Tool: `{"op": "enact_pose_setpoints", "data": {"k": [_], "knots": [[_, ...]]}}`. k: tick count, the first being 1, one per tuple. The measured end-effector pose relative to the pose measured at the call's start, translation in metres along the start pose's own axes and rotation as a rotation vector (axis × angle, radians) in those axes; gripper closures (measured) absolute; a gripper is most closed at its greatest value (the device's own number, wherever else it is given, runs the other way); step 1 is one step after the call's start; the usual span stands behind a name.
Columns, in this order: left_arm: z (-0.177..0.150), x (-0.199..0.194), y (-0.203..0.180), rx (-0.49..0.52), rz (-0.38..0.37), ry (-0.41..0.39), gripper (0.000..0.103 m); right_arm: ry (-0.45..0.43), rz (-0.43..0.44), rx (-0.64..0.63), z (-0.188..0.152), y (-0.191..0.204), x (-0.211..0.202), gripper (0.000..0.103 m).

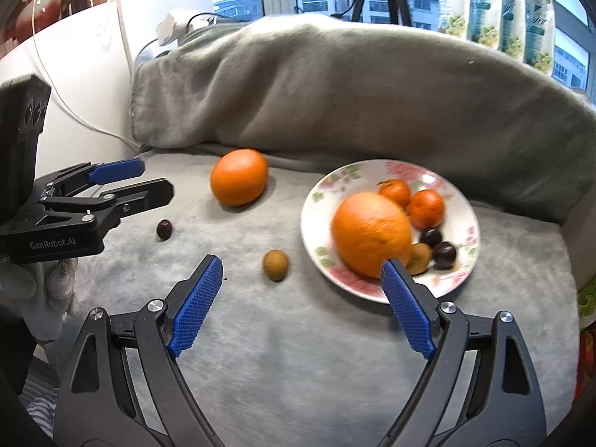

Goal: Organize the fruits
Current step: 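Move the right gripper toward a brown round fruit while the left gripper approaches a dark plum, then close the right gripper on the brown fruit while the left gripper grasps the plum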

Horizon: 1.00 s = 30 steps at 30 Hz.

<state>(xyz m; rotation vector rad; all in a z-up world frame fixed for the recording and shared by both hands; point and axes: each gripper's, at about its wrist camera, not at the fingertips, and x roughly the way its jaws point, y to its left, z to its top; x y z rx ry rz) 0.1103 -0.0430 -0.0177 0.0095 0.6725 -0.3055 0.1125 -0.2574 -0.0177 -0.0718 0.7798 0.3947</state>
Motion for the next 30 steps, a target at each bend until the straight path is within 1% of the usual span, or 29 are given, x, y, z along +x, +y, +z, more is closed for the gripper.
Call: {"op": "enact_pose_setpoints", "data": {"k": [5, 7, 9, 12, 14, 15, 16, 17, 19, 20, 21, 23, 26, 30], "knots": [[-0.021, -0.002, 0.027, -0.041, 0.034, 0.024, 0.024, 0.016, 0.016, -0.013, -0.002, 0.012, 0.009, 0.014], [-0.028, -0.003, 0.033, -0.052, 0.036, 0.037, 0.024, 0.017, 0.022, -0.011, -0.003, 0.015, 0.012, 0.014], [-0.035, -0.003, 0.038, -0.058, 0.036, 0.047, 0.029, 0.02, 0.026, -0.007, -0.003, 0.017, 0.015, 0.014], [-0.043, -0.002, 0.041, -0.063, 0.028, 0.063, 0.032, 0.03, 0.035, -0.001, -0.004, 0.02, 0.02, 0.016], [-0.047, 0.001, 0.043, -0.069, 0.023, 0.078, 0.037, 0.044, 0.041, -0.005, -0.004, 0.022, 0.025, 0.024], [-0.048, 0.003, 0.045, -0.072, 0.02, 0.085, 0.04, 0.054, 0.038, -0.009, -0.005, 0.024, 0.028, 0.027], [-0.049, 0.005, 0.046, -0.076, 0.015, 0.092, 0.044, 0.065, 0.034, -0.009, -0.005, 0.026, 0.032, 0.031], [-0.05, 0.007, 0.046, -0.078, 0.012, 0.096, 0.046, 0.073, 0.034, -0.007, -0.005, 0.026, 0.035, 0.033], [-0.053, 0.011, 0.049, -0.093, -0.012, 0.109, 0.052, 0.091, 0.038, 0.001, -0.005, 0.028, 0.043, 0.048], [-0.054, 0.012, 0.05, -0.099, -0.024, 0.114, 0.054, 0.1, 0.036, 0.004, -0.005, 0.029, 0.046, 0.052], [-0.054, 0.014, 0.051, -0.103, -0.029, 0.12, 0.057, 0.11, 0.035, 0.007, -0.005, 0.029, 0.051, 0.054], [-0.055, 0.018, 0.052, -0.102, -0.029, 0.13, 0.059, 0.124, 0.033, 0.013, -0.005, 0.029, 0.057, 0.058], [-0.056, 0.024, 0.055, -0.121, -0.038, 0.148, 0.062, 0.14, 0.031, 0.013, -0.006, 0.03, 0.065, 0.06], [-0.058, 0.029, 0.057, -0.135, -0.043, 0.16, 0.063, 0.152, 0.015, 0.019, -0.006, 0.028, 0.073, 0.06]]}}
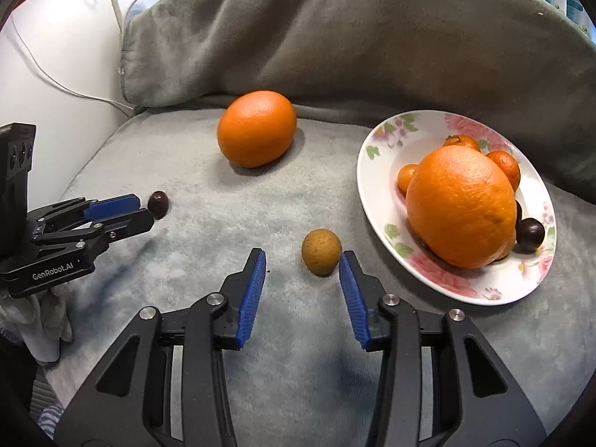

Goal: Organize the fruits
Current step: 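Close the right gripper on the brown fruit while the left gripper grasps the plum, then carry the brown fruit and plum over the plate with both grippers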

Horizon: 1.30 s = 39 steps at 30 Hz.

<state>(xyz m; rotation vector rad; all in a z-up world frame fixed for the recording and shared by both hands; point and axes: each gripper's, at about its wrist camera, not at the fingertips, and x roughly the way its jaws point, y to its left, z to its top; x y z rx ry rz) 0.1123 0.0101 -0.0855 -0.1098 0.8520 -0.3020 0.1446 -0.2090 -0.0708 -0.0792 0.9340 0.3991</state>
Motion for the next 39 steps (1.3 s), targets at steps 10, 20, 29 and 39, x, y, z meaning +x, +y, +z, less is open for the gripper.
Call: {"op": "enact_pose_setpoints", "data": {"k": [10, 20, 29, 39], "knots": [[0.002, 0.011, 0.001, -0.004, -0.003, 0.03, 0.072, 0.014, -0.021, 0.009, 0.004, -0.002, 0.012, 0.068], [0.008, 0.021, 0.004, -0.005, 0.004, 0.045, 0.081, 0.029, -0.035, 0.008, 0.003, -0.003, 0.016, 0.078], [0.011, 0.013, 0.0, -0.003, -0.001, 0.021, 0.082, 0.007, -0.013, 0.018, 0.003, -0.004, 0.009, 0.078], [0.024, 0.0, -0.025, 0.026, -0.052, -0.025, 0.082, -0.06, 0.01, 0.029, 0.003, -0.014, -0.024, 0.078]]}}
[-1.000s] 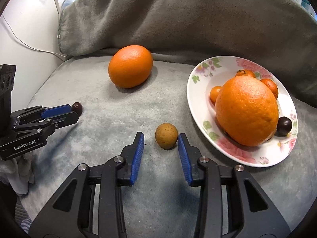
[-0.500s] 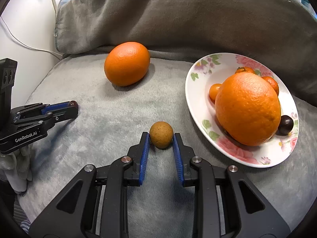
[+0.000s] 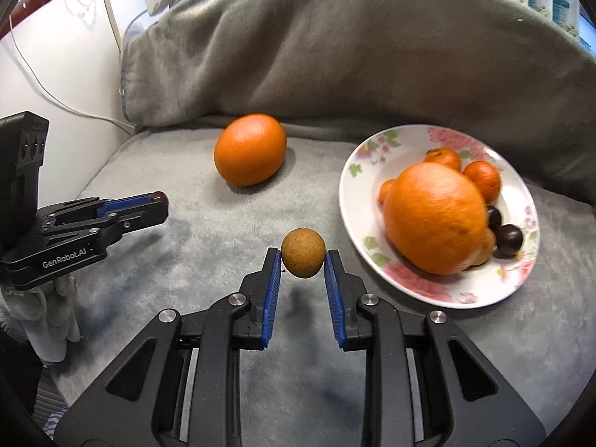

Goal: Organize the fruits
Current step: 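Carry the brown fruit and plum over the plate with both grippers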

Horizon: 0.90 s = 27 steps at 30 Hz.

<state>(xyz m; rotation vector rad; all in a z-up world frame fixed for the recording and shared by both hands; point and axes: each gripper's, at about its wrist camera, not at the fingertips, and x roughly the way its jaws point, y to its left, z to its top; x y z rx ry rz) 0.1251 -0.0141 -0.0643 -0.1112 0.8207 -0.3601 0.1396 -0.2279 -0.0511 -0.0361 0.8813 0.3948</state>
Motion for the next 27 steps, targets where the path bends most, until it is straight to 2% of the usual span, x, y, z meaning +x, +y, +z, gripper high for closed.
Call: {"op": "enact_pose_setpoints", "data": {"k": [13, 27], "knots": [[0.026, 0.013, -0.044, 0.048, -0.063, -0.025, 0.082, -0.073, -0.04, 0.049, -0.001, -0.037, -0.038, 0.078], [0.06, 0.048, -0.083, 0.085, -0.104, -0.028, 0.082, -0.114, -0.09, 0.11, 0.005, -0.083, -0.052, 0.078]]}}
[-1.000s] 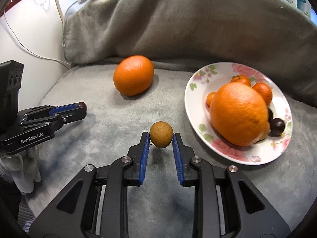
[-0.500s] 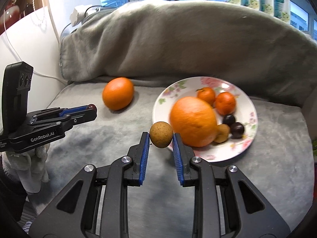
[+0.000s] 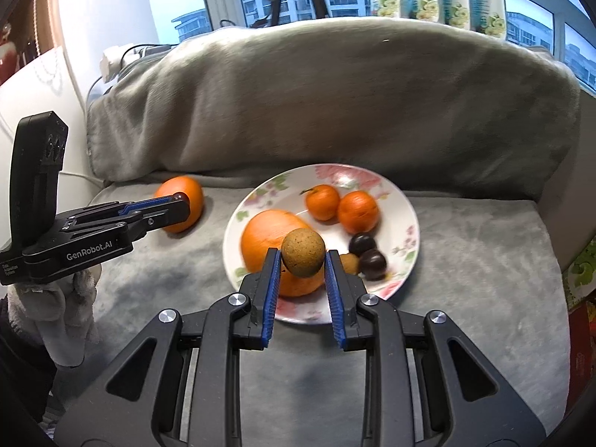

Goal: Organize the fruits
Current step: 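Carry the brown fruit and plum over the plate with both grippers, then lower both fruits onto the plate and open both grippers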

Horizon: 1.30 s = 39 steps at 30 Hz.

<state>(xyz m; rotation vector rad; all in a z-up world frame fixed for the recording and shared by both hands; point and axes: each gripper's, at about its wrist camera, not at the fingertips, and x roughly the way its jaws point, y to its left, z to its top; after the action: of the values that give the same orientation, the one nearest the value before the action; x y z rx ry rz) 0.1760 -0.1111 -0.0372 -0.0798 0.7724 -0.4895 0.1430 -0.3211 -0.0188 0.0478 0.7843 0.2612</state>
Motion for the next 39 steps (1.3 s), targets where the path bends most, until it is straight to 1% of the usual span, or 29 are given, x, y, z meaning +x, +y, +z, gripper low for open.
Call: {"op": "enact_pose_setpoints", "data": {"k": [7, 17, 32, 35, 37, 39], "knots": [[0.009, 0.014, -0.011, 0.023, -0.005, 0.01, 0.082, 0.0, -0.028, 0.012, 0.009, -0.017, 0.008, 0.078], [0.018, 0.021, -0.02, 0.043, -0.013, 0.013, 0.082, 0.025, -0.036, 0.023, 0.011, -0.029, 0.024, 0.078], [0.022, 0.026, -0.026, 0.053, -0.022, 0.015, 0.081, 0.037, -0.033, 0.01, 0.012, -0.027, 0.034, 0.078], [0.022, 0.026, -0.026, 0.054, -0.022, 0.014, 0.081, 0.034, -0.029, 0.008, 0.012, -0.026, 0.034, 0.078], [0.022, 0.026, -0.026, 0.054, -0.024, 0.015, 0.081, 0.016, -0.043, 0.004, 0.012, -0.025, 0.033, 0.077], [0.022, 0.026, -0.025, 0.054, -0.022, 0.014, 0.081, 0.013, -0.048, 0.004, 0.012, -0.025, 0.033, 0.07]]}}
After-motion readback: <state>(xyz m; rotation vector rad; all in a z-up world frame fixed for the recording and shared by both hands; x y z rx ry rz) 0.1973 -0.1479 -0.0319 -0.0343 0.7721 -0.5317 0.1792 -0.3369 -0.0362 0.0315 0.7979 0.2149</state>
